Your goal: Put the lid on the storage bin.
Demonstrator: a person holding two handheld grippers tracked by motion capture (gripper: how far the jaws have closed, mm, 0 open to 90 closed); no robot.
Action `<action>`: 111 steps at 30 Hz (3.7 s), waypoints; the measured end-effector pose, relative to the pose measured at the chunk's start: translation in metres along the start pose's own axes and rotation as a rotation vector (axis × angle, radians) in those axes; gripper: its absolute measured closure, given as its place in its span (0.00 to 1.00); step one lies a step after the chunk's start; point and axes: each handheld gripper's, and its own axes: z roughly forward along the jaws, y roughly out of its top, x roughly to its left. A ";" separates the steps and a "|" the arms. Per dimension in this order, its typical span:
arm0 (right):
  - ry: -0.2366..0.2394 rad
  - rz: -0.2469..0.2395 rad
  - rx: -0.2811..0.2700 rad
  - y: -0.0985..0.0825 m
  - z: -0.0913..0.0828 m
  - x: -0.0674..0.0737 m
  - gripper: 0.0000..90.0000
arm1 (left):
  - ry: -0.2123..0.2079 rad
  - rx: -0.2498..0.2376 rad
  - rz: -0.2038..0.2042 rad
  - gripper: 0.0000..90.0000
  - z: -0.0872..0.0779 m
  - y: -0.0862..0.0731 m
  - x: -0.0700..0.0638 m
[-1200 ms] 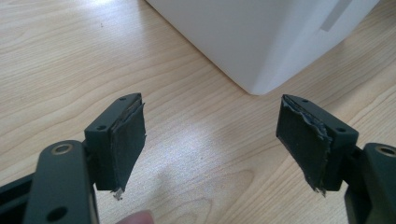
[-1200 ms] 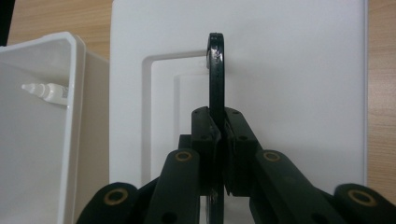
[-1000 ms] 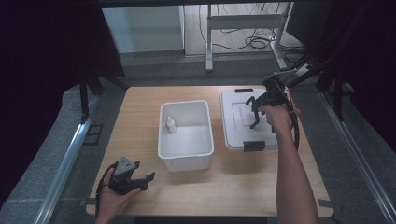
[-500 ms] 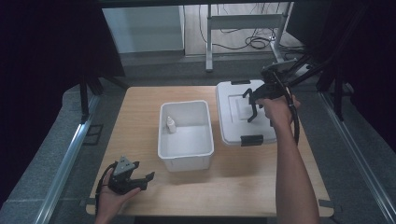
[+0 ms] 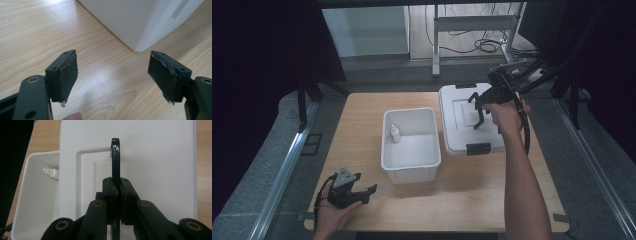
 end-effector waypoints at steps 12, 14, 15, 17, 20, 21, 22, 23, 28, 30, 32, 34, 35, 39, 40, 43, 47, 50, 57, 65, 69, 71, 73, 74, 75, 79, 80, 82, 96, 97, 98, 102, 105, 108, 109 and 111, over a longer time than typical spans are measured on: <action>0.017 -0.013 -0.005 0.001 0.001 0.014 0.94 | -0.001 -0.001 -0.001 0.27 0.000 0.000 0.000; 0.018 -0.014 -0.008 0.001 0.002 0.016 0.94 | -0.001 0.000 0.000 0.27 0.000 0.000 0.000; 0.019 -0.015 -0.007 0.001 0.003 0.017 0.94 | -0.001 0.000 0.000 0.27 0.000 0.000 0.000; 0.026 -0.021 0.001 0.001 0.004 0.020 0.94 | -0.001 -0.001 0.000 0.27 0.000 0.000 0.000; 0.030 -0.025 0.003 0.001 0.005 0.023 0.94 | 0.000 -0.003 -0.002 0.27 -0.001 0.000 0.001; 0.030 -0.026 0.002 0.001 0.006 0.024 0.94 | 0.000 -0.003 -0.002 0.27 -0.001 0.000 0.001; 0.029 -0.027 0.002 0.001 0.006 0.026 0.94 | 0.000 -0.003 -0.002 0.27 -0.001 0.000 0.001; 0.031 -0.028 0.002 0.001 0.006 0.027 0.94 | 0.000 -0.004 -0.002 0.27 -0.001 0.000 0.001; 0.037 -0.034 -0.003 0.002 0.004 0.029 0.94 | 0.000 -0.005 -0.003 0.27 -0.001 0.000 0.001; 0.036 -0.033 -0.003 0.002 0.004 0.030 0.94 | -0.001 -0.001 0.001 0.27 -0.001 0.000 0.001; 0.034 -0.030 -0.001 0.002 0.004 0.031 0.94 | -0.002 -0.001 0.003 0.27 -0.002 0.000 0.001; 0.038 -0.028 0.000 0.002 0.004 0.032 0.94 | -0.001 -0.002 0.003 0.27 -0.002 0.001 0.001; 0.041 -0.027 0.002 0.001 0.004 0.033 0.94 | -0.002 -0.002 0.003 0.27 -0.002 0.001 0.001; 0.043 -0.029 0.003 0.001 0.006 0.037 0.94 | -0.001 -0.002 0.003 0.27 -0.002 0.000 0.001; 0.046 -0.032 0.005 0.001 0.007 0.039 0.94 | -0.001 -0.002 0.003 0.27 -0.002 0.000 0.001; 0.056 -0.034 0.009 0.002 0.008 0.044 0.94 | -0.002 -0.005 0.000 0.27 -0.002 0.000 0.001; 0.059 -0.033 0.014 0.002 0.010 0.048 0.94 | -0.002 -0.005 0.000 0.27 -0.002 0.000 0.002; 0.062 -0.033 0.016 0.002 0.012 0.051 0.95 | -0.003 -0.005 0.000 0.27 -0.002 0.000 0.002; 0.085 -0.037 0.021 0.002 0.012 0.060 0.95 | -0.003 -0.009 -0.003 0.27 -0.003 0.001 0.002; 0.090 -0.047 0.033 0.001 0.015 0.072 0.94 | -0.004 -0.010 0.001 0.27 -0.003 0.001 0.001; 0.098 -0.056 0.042 0.000 0.020 0.081 0.95 | -0.005 -0.010 0.000 0.27 -0.004 0.001 0.002; 0.105 -0.057 0.051 0.000 0.022 0.085 0.94 | -0.007 -0.010 0.000 0.27 -0.004 0.001 0.002; 0.113 -0.056 0.051 -0.001 0.023 0.088 0.95 | -0.008 -0.012 -0.001 0.27 -0.003 0.001 0.001; 0.113 -0.055 0.053 -0.001 0.024 0.089 0.94 | -0.008 -0.013 -0.001 0.27 -0.004 0.001 0.001; 0.117 -0.051 0.051 -0.002 0.024 0.091 0.94 | -0.009 -0.012 -0.001 0.27 -0.004 0.001 0.001; 0.117 -0.046 0.058 -0.003 0.026 0.095 0.94 | -0.011 -0.016 -0.001 0.27 -0.005 0.002 0.000; 0.117 -0.043 0.060 -0.004 0.026 0.096 0.94 | -0.012 -0.016 -0.001 0.27 -0.005 0.002 0.001; 0.118 -0.038 0.058 -0.005 0.027 0.097 0.94 | -0.013 -0.017 -0.001 0.27 -0.005 0.002 0.001; 0.143 -0.013 0.080 -0.014 0.039 0.116 0.94 | -0.017 -0.028 -0.003 0.27 -0.008 0.002 0.001; 0.146 -0.009 0.084 -0.015 0.041 0.119 0.95 | -0.017 -0.030 -0.004 0.27 -0.008 0.002 0.002; 0.147 -0.006 0.084 -0.015 0.043 0.120 0.94 | -0.017 -0.030 -0.004 0.27 -0.008 0.002 0.002; 0.143 0.009 0.096 -0.018 0.049 0.125 0.95 | -0.018 -0.033 -0.007 0.27 -0.009 0.002 0.002; 0.138 0.013 0.106 -0.020 0.053 0.128 0.94 | -0.019 -0.034 -0.008 0.27 -0.009 0.002 0.003; 0.139 0.020 0.111 -0.022 0.058 0.130 0.94 | -0.020 -0.034 -0.008 0.27 -0.009 0.002 0.003; 0.139 0.020 0.111 -0.022 0.059 0.131 0.95 | -0.020 -0.034 -0.009 0.27 -0.008 0.002 0.003; 0.140 0.019 0.119 -0.024 0.062 0.133 0.95 | -0.021 -0.034 -0.007 0.27 -0.008 0.002 0.003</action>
